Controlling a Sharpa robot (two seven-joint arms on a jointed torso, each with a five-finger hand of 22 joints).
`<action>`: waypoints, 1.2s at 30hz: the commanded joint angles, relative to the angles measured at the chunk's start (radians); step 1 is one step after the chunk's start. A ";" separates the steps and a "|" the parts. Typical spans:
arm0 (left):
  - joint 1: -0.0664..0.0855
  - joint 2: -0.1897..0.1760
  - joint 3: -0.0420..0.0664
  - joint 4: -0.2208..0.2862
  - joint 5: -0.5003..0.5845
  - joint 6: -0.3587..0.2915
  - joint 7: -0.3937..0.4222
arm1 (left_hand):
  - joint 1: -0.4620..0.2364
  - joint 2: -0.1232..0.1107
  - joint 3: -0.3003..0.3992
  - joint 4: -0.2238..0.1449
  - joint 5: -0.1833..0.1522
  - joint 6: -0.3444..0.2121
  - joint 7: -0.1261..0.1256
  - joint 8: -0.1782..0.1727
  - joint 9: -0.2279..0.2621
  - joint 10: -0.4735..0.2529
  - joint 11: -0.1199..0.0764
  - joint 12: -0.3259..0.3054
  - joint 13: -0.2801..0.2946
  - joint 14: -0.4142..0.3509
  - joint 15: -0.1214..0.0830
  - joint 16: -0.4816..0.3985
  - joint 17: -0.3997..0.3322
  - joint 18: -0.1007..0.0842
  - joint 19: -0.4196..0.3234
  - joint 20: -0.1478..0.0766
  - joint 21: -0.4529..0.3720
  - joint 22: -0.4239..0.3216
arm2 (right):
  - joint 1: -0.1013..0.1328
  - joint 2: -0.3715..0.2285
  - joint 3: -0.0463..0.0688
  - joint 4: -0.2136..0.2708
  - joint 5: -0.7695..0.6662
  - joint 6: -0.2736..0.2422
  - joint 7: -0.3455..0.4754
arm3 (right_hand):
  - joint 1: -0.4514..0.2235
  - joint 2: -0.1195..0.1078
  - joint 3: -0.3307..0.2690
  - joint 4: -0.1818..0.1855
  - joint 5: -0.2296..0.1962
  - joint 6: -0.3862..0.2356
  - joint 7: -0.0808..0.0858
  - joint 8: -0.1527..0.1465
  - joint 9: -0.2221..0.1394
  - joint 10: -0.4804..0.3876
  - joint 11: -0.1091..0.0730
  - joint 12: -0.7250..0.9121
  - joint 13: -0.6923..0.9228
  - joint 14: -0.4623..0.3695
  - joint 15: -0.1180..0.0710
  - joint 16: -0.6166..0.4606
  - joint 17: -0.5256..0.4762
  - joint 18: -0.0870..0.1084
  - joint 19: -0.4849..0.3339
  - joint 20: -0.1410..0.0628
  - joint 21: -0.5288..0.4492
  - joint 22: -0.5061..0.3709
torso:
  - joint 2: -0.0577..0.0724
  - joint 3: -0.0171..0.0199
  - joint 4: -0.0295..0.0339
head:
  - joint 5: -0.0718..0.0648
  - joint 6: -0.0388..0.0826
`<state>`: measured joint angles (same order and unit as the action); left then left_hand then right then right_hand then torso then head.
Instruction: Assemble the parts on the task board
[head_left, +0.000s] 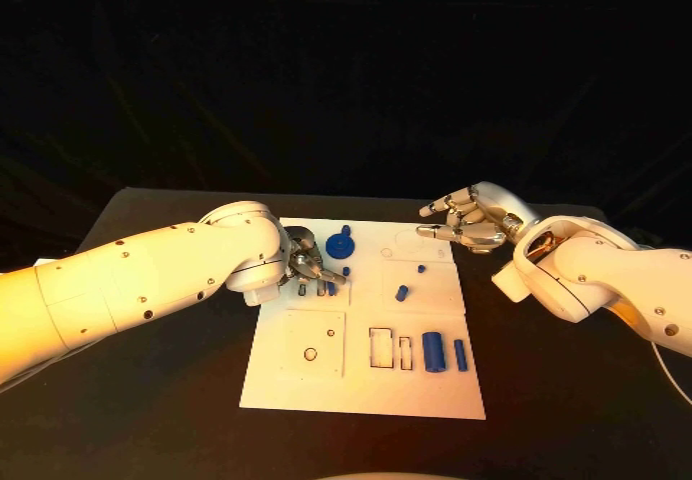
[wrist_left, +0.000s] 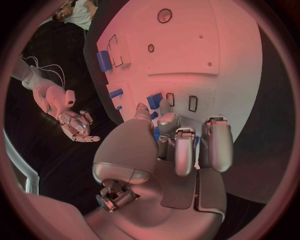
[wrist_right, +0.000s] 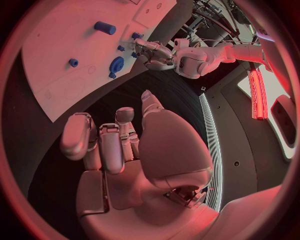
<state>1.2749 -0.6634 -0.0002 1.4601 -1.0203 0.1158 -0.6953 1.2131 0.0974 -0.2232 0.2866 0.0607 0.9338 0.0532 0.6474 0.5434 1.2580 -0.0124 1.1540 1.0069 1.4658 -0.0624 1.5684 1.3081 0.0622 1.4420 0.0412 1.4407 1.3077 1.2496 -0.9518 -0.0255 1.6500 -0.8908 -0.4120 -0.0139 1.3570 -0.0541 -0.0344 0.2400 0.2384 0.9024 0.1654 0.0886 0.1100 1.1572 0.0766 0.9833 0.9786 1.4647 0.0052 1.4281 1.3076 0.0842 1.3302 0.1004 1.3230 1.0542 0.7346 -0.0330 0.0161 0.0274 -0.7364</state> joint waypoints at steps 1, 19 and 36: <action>0.001 0.003 0.001 0.000 -0.004 0.007 -0.001 | 0.012 0.001 -0.004 0.000 -0.003 -0.010 -0.001 0.005 0.004 0.007 -0.002 0.004 0.001 0.105 -0.008 0.002 0.263 -0.011 0.005 0.001 0.003 0.029 | -0.001 0.003 0.000 -0.001 -0.012 0.014 -0.003 | -0.008 0.005 -0.007 0.001 0.007 0.006 -0.003 0.003 0.001 -0.006 -0.001 -0.004 -0.001 0.046 -0.007 -0.004 0.041 0.018 -0.007 0.002 -0.006 -0.001 | 0.001 0.0003 0.0003 | 0.001 -0.002; 0.001 0.014 0.000 -0.016 -0.004 0.023 0.003 | 0.037 0.003 -0.004 -0.003 0.000 -0.014 -0.002 0.012 0.021 0.012 -0.004 0.007 0.008 0.105 -0.010 0.002 0.263 -0.011 0.007 0.000 0.005 0.033 | -0.002 0.005 -0.001 -0.004 -0.010 0.024 0.007 | -0.006 0.008 -0.008 0.001 0.009 0.007 -0.003 0.004 0.001 -0.003 -0.002 -0.001 0.001 0.046 -0.008 -0.005 0.039 0.018 -0.007 0.002 -0.006 -0.001 | 0.001 0.0002 -0.0011 | 0.002 -0.014; 0.001 0.012 0.000 -0.015 -0.004 0.050 0.004 | 0.062 -0.002 -0.005 -0.006 0.001 -0.014 -0.005 0.020 0.040 0.023 -0.006 0.017 0.022 0.105 -0.012 0.002 0.263 -0.012 0.009 -0.002 0.008 0.038 | -0.002 0.009 -0.002 -0.006 -0.010 0.025 0.010 | -0.004 0.012 -0.010 0.002 0.011 0.008 -0.004 0.005 0.001 -0.003 -0.002 -0.001 -0.001 0.046 -0.008 -0.005 0.040 0.018 -0.007 0.001 -0.007 -0.001 | 0.001 0.0004 -0.0003 | 0.007 -0.018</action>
<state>1.2751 -0.6525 -0.0004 1.4445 -1.0216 0.1431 -0.6944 1.2649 0.0937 -0.2260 0.2838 0.0607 0.9236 0.0499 0.6616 0.5817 1.2725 -0.0198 1.1660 1.0279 1.4656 -0.0697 1.5684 1.3077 0.0621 1.4456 0.0376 1.4445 1.3075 1.2481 -0.9441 -0.0269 1.6435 -0.8912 -0.3988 -0.0129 1.3529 -0.0500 -0.0372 0.2428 0.2461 0.9056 0.1622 0.0886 0.1105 1.1574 0.0767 0.9833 0.9787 1.4647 0.0052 1.4281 1.3074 0.0842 1.3303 0.1004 1.3230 1.0543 0.7350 -0.0321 0.0164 0.0325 -0.7547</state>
